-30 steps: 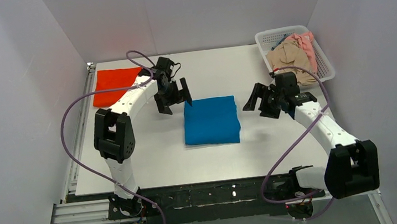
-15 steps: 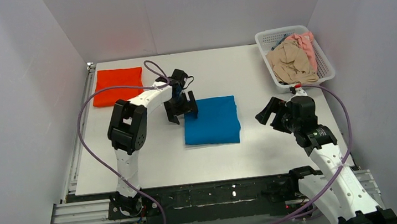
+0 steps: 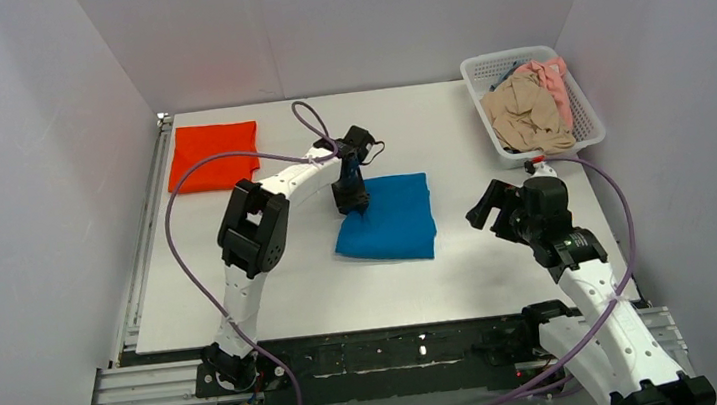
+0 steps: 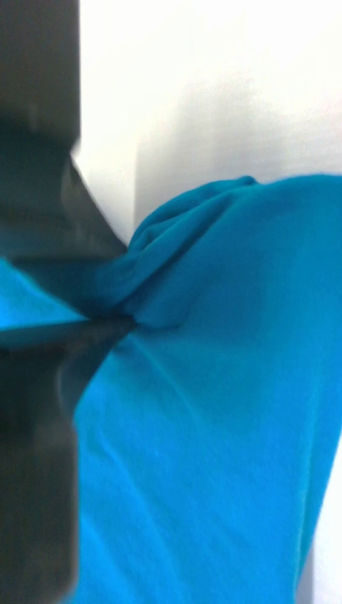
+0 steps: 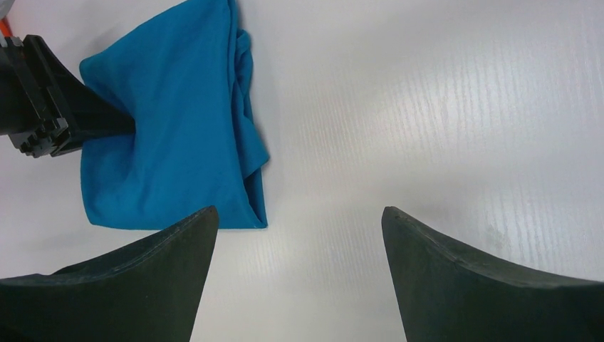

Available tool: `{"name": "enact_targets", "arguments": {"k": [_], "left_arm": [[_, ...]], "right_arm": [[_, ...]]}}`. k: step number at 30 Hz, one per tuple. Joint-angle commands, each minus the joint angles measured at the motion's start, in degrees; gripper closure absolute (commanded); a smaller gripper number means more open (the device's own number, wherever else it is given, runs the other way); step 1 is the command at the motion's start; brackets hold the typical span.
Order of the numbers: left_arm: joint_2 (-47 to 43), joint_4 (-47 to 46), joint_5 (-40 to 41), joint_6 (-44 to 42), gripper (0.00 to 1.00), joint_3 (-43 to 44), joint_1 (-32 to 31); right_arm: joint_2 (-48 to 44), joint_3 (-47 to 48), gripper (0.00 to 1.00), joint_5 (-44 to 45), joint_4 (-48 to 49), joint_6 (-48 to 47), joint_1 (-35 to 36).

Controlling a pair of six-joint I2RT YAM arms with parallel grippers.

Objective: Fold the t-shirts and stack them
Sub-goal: Put the neatly folded tshirt into the corner of the board with the left arm

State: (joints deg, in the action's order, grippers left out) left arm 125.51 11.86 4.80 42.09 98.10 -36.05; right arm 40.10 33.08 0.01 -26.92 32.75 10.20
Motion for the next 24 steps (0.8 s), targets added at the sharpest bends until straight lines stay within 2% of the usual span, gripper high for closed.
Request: {"name": "enact_targets", "arguments": {"k": [1, 2, 5, 8, 15, 20, 24], "left_arm": [[8.83, 9.12, 6.5, 1.94, 0.93, 1.72, -1.37], [9.51, 11.84, 9.03, 2.22, 1.0, 3.67, -1.38], [10.57, 20.85, 17.78, 0.12, 1.0, 12.01, -1.3], [10.57, 24.39, 24.92, -6.79, 1.0, 17.83, -0.78], [8.12, 22.27, 29.91, -20.83, 1.0, 22.08, 3.95], [7.33, 15.54, 35.39, -34.01, 1.0, 24.38, 7.93], [7.98, 12.82, 37.1, -41.01, 1.0, 28.18, 11.52]], "right_arm": [[1.22, -0.14, 0.07, -1.17, 0.8, -1.94, -0.18], [1.29, -0.12, 0.07, -1.09, 0.73, -2.45, -0.18], [1.54, 0.06, 0.07, -0.72, 0.52, -3.04, -0.18], [1.49, 0.45, 0.07, -1.53, 0.24, -3.3, -0.18], [0.97, 0.37, 0.06, -1.83, -0.38, -3.82, -0.18], [0.74, -1.29, 0.06, -2.86, 1.92, -3.58, -0.18], [1.14, -0.94, 0.06, -2.64, 1.97, -3.88, -0.18]]}}
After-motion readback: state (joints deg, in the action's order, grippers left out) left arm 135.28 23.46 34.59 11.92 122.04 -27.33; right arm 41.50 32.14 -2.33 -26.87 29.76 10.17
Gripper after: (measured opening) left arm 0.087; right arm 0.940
